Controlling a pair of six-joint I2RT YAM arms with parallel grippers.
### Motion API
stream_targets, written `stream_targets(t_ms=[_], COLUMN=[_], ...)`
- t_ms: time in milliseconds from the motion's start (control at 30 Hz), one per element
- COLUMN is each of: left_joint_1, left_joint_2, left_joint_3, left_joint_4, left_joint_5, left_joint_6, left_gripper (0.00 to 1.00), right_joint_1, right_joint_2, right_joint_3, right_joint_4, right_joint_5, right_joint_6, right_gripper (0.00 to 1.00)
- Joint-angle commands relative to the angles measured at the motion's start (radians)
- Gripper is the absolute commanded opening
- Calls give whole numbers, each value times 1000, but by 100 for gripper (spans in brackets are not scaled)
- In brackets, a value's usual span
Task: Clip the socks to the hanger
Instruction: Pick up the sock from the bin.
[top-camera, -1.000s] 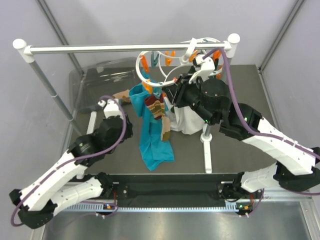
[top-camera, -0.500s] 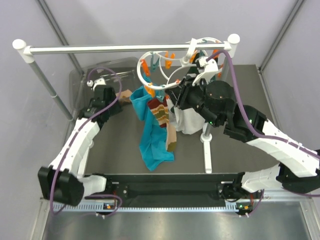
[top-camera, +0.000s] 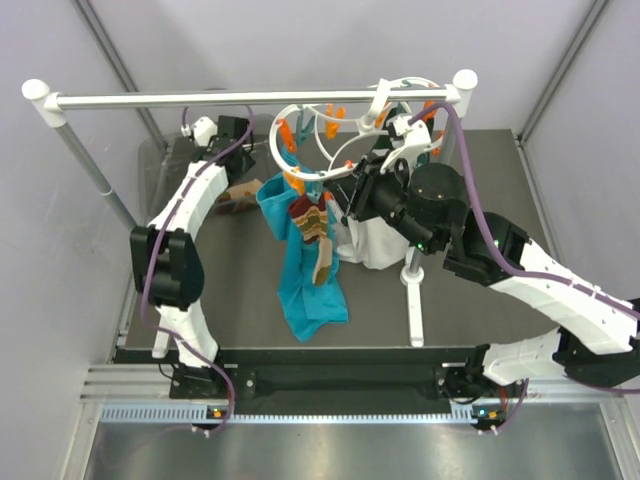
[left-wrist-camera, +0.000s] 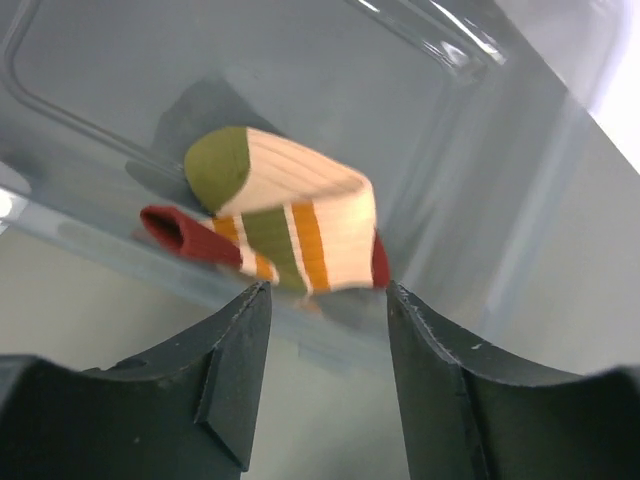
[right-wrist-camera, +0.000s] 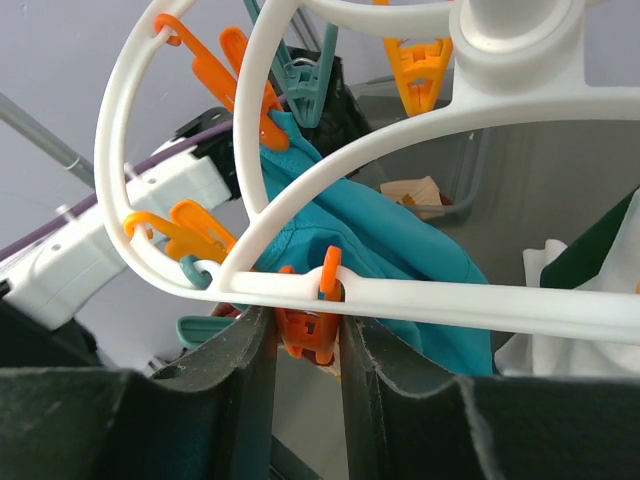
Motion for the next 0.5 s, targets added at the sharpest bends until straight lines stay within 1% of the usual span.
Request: stream_targets(t_ms=[0, 100, 133, 233, 333, 467], left_joint_1=[14, 28, 39, 54, 54, 56], left_joint_2=[101, 208, 239, 365, 400, 385], left_joint_3=[120, 227, 296, 409, 444, 407], left_joint_4=[-149, -238, -273, -369, -445, -467], left_joint_5=[-110, -141, -141, -121, -118, -109], left_joint_6=[-156, -222, -252, -277, -317, -365], left_gripper=[56, 58, 59, 60, 60, 60], right_joint_1=[8, 7, 7, 8, 10, 7], right_joint_2=[-3, -7, -6, -4, -1, 2], right_joint_3=[-27, -29, -28, -29, -29, -29], right_joint_4=[-37, -41, -39, -42, -45, -38], right_joint_5=[-24, -29, -29, -29, -27, -35], right_joint_6=[8, 8, 8, 12, 8, 12], right_gripper=[0, 0, 0, 0, 0, 0])
